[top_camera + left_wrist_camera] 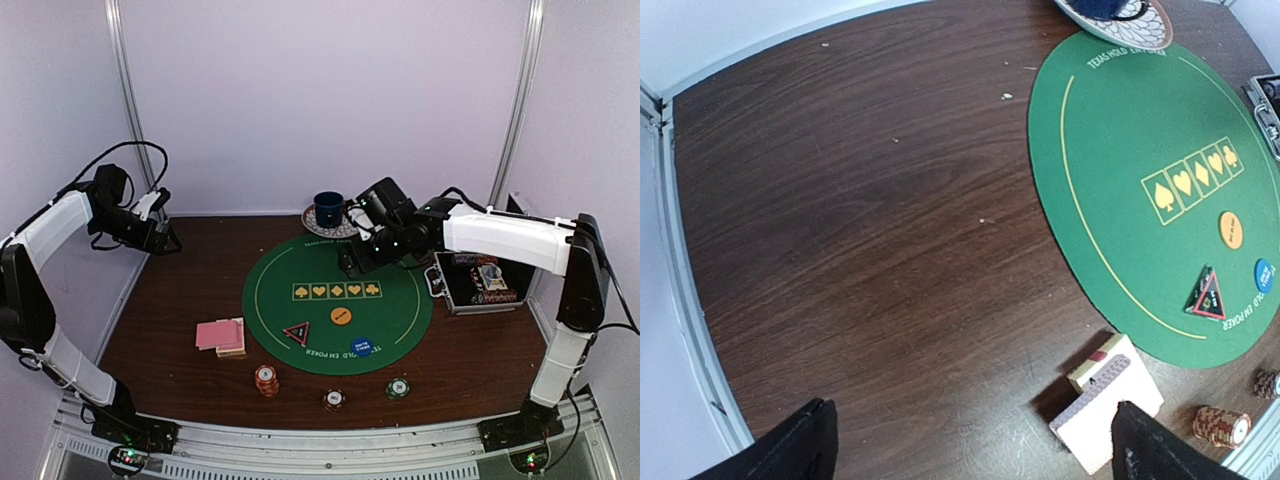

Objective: Distribute texas hold em gaming equipment

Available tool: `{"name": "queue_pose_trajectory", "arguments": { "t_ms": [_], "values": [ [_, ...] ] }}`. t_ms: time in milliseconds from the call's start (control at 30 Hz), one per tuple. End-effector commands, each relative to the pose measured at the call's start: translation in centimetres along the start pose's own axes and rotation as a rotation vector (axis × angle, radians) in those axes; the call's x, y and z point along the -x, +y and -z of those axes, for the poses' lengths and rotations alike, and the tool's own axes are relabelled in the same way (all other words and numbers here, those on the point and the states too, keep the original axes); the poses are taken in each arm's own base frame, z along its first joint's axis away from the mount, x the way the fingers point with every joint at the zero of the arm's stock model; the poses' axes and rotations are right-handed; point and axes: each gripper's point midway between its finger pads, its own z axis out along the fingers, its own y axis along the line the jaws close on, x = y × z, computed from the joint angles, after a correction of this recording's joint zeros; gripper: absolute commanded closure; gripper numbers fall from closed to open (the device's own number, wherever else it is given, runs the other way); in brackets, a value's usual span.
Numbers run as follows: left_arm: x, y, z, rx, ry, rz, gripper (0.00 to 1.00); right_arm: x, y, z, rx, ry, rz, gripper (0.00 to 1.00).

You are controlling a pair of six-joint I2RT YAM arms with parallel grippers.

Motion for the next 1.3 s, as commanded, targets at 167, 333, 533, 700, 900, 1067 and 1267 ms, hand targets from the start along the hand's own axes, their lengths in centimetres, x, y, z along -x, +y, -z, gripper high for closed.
{"name": "queue_pose_trajectory", "arguments": {
  "t_ms": [167,333,533,700,900,1067,1267],
  "values": [
    [1.1,-1.2,0.5,-0.069,-0.031,-0.040,0.02,-5.5,10.8,-1.8,0.193,0.135,0.166,0.08],
    [1.6,-1.3,1.2,-0.068,-0.041,-0.045,0.02,-7.0,13.3,-3.7,0.221,0.171,0.199,0.11],
    [1.9,-1.4,1.8,-0.060,-0.049,-0.050,0.02,-8.5,14.5,-5.6,0.247,0.222,0.225,0.17],
    [2.0,-1.5,2.1,-0.061,-0.050,-0.050,0.02,-10.4,15.1,-7.0,0.239,0.267,0.271,0.23],
    [2.3,-1.4,2.3,-0.054,-0.055,-0.054,0.02,-12.3,16.8,-8.2,0.250,0.311,0.322,0.30],
    [2.6,-1.4,2.4,-0.056,-0.060,-0.052,0.02,-13.1,17.0,-9.0,0.240,0.333,0.331,0.36],
    [2.8,-1.7,2.8,-0.060,-0.068,-0.051,0.02,-13.3,17.2,-10.3,0.223,0.342,0.342,0.46]
  ]
}}
